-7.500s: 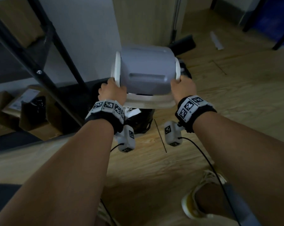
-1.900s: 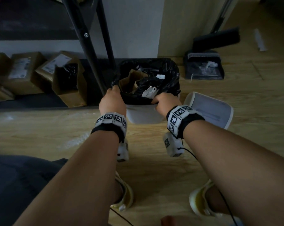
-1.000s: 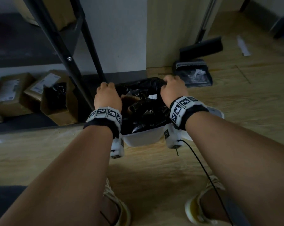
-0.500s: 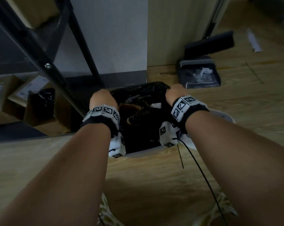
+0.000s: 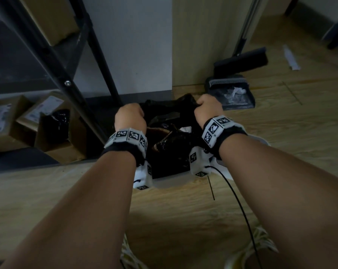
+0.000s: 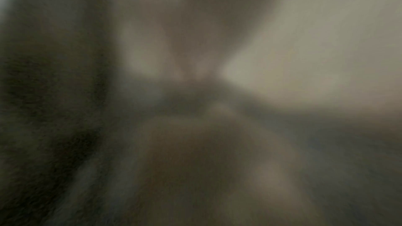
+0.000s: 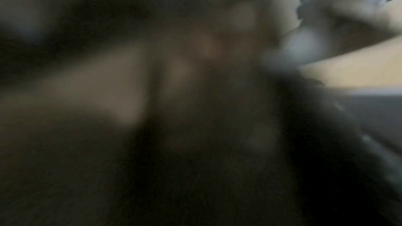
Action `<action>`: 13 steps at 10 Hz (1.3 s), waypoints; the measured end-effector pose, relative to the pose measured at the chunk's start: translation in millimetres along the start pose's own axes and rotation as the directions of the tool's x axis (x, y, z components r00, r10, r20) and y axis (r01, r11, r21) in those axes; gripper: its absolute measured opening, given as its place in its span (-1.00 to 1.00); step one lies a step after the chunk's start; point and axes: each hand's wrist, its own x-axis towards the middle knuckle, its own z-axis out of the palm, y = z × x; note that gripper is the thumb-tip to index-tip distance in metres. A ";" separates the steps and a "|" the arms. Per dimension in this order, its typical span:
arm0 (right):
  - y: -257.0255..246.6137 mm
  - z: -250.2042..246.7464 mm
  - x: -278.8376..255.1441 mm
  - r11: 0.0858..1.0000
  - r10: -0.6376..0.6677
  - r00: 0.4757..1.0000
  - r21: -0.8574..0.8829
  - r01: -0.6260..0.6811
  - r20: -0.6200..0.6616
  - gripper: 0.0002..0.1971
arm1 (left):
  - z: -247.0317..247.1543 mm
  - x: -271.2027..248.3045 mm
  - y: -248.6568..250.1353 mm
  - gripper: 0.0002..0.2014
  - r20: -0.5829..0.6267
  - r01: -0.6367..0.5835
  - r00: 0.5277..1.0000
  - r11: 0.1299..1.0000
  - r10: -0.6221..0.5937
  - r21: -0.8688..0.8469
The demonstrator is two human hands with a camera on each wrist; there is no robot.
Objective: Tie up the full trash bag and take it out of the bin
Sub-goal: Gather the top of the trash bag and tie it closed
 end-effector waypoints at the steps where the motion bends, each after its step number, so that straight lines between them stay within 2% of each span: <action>1: -7.1 -0.8 -11.1 0.996 -0.076 0.997 -0.049 0.075 -0.013 -0.77 | 4.4 -11.7 3.9 -0.68 -0.049 -0.077 0.996 0.995 0.074 -0.057; 2: -12.5 -4.0 -24.4 0.979 -0.105 0.989 -0.163 0.121 0.103 -0.74 | 10.4 -28.9 8.2 -0.77 -0.086 -0.157 0.985 0.985 0.150 -0.077; 4: 0.5 -10.7 -40.5 0.985 -0.120 0.991 -0.135 0.111 -0.065 -0.74 | 6.4 -44.5 -9.3 -0.79 -0.229 -0.104 0.971 0.985 0.069 -0.141; 5: 12.9 -12.8 -45.7 0.988 0.003 1.000 -0.155 -0.006 -0.021 -0.62 | 5.4 -49.2 -30.2 -0.66 -0.184 0.059 0.981 0.998 -0.065 -0.037; 6: 22.5 -11.5 -49.0 0.981 0.140 0.989 -0.139 -0.133 0.042 -0.53 | 12.1 -53.2 -41.4 -0.62 -0.049 0.228 0.972 0.973 -0.229 -0.032; 7: 34.3 -3.8 -56.5 0.963 0.239 0.962 -0.156 -0.218 0.135 -0.55 | 21.2 -59.1 -48.6 -0.63 0.075 0.295 0.953 0.956 -0.294 0.010; 8: 44.2 5.0 -67.3 0.962 0.253 0.945 -0.159 -0.223 0.209 -0.61 | 22.0 -64.7 -47.7 -0.68 0.182 0.296 0.938 0.955 -0.295 0.026; 9: 49.2 11.5 -65.4 0.960 0.272 0.944 -0.119 -0.253 0.186 -0.67 | 23.1 -66.0 -47.0 -0.78 0.100 0.303 0.949 0.952 -0.298 -0.035; 10: 44.8 7.8 -67.3 0.946 0.305 0.942 -0.157 -0.283 0.141 -0.58 | 20.0 -65.7 -45.4 -0.78 -0.035 0.304 0.951 0.950 -0.307 -0.077; 11: 43.0 1.8 -72.5 0.954 0.288 0.957 -0.093 -0.284 0.033 -0.76 | 14.4 -65.2 -43.5 -0.75 -0.082 0.271 0.956 0.954 -0.282 -0.126; 12: 34.5 -8.7 -76.0 0.972 0.229 0.974 -0.064 -0.228 -0.001 -0.65 | 7.6 -66.2 -39.9 -0.73 -0.129 0.177 0.971 0.965 -0.203 -0.192; 13: 23.2 -27.2 -79.2 0.985 0.152 0.988 -0.088 -0.148 0.032 -0.78 | -6.5 -73.2 -28.0 -0.72 -0.206 0.078 0.970 0.967 -0.130 -0.244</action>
